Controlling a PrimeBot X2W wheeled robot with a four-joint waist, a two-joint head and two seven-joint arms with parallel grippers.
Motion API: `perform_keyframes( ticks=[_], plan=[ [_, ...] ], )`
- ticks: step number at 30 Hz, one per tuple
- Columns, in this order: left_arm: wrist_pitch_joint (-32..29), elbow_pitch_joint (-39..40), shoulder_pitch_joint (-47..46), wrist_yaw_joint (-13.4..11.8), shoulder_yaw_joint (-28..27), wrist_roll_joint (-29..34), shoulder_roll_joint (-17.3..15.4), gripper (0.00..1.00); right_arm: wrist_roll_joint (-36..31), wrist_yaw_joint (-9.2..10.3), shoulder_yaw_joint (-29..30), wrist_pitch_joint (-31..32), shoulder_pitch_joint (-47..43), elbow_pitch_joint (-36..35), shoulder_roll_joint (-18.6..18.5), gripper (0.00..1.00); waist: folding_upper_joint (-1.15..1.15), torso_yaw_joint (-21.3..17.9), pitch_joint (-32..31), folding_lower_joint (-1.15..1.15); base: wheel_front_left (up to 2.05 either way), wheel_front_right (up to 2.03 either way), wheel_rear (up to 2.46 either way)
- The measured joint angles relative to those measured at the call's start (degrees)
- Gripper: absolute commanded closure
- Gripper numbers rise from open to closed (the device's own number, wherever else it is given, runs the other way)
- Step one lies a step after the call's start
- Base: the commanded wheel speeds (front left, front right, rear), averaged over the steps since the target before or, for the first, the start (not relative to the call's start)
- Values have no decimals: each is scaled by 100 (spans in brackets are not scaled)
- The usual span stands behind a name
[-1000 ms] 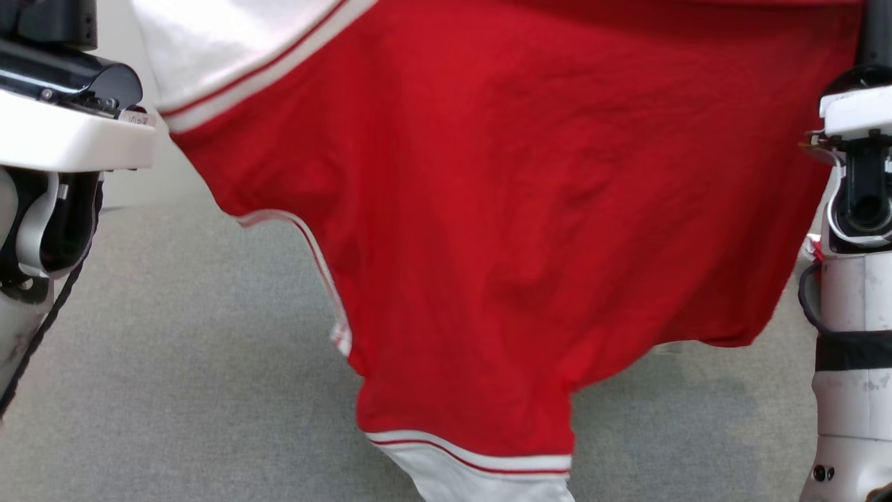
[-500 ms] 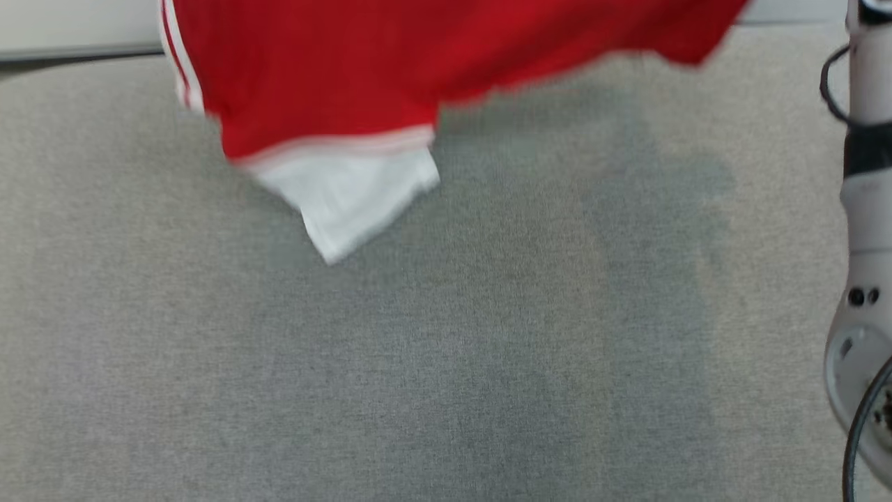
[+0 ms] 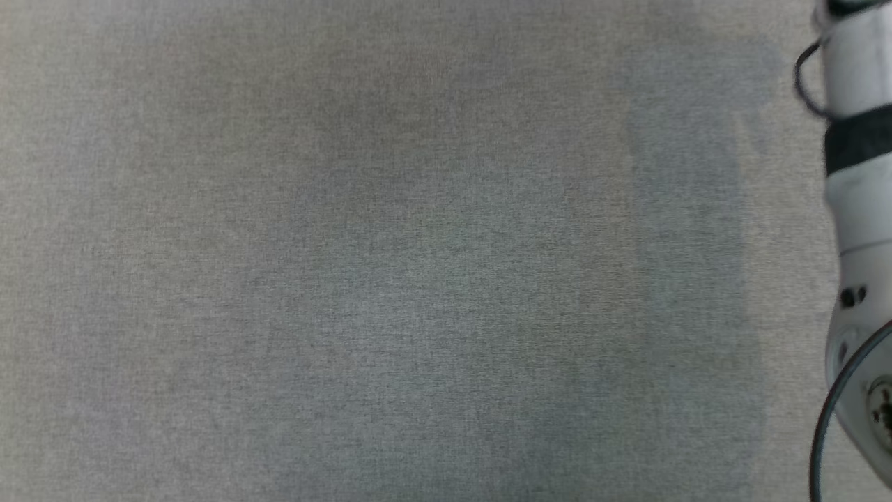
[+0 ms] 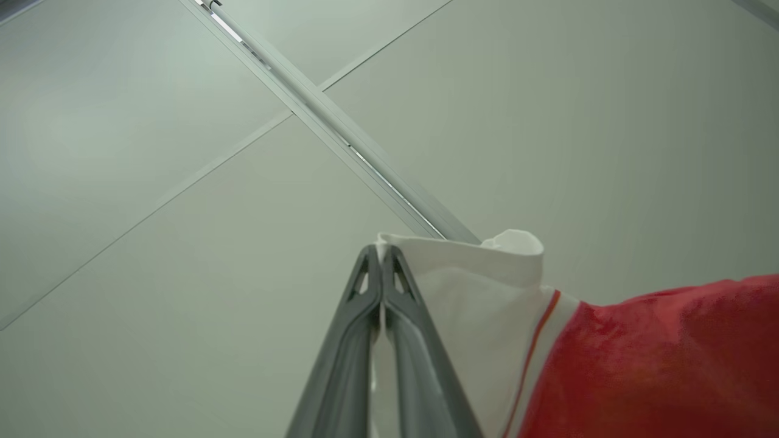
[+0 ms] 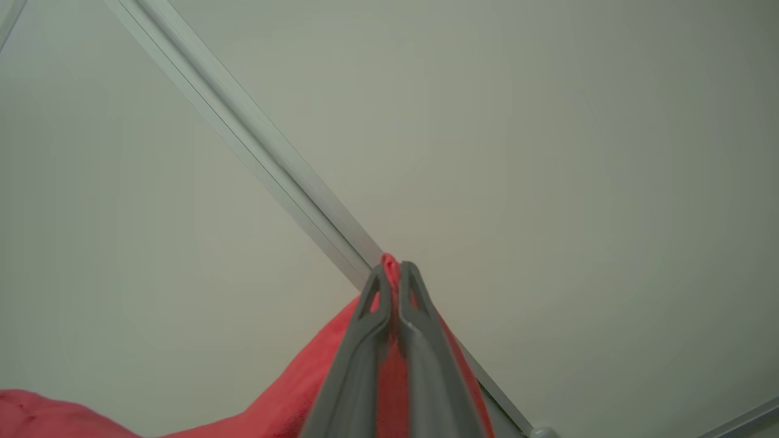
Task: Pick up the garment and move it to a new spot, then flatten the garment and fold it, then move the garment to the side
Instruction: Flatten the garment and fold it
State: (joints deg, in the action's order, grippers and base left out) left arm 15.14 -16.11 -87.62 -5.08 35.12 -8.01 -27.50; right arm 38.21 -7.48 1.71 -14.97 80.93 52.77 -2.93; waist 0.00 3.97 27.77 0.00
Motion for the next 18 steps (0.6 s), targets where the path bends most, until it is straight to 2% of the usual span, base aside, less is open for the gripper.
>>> perform_keyframes(
  ticks=[6,7,13,18],
  plan=[
    [0,171,1154,225,-289,-125,134,100,-137,0,-253,0,-709,504,11,100,0,199,188,0,0,0,0],
    [0,129,1319,322,-322,-137,155,100,-111,0,-280,1,-774,561,18,100,0,224,192,0,0,0,0],
    [0,-263,2173,721,-445,-98,283,100,179,0,-714,8,-1235,805,8,100,0,245,-9,0,0,0,0],
    [-1,-878,2856,1005,-461,-172,363,100,417,0,-1091,348,-1596,1065,9,100,0,231,-307,0,0,0,0]
  ],
)
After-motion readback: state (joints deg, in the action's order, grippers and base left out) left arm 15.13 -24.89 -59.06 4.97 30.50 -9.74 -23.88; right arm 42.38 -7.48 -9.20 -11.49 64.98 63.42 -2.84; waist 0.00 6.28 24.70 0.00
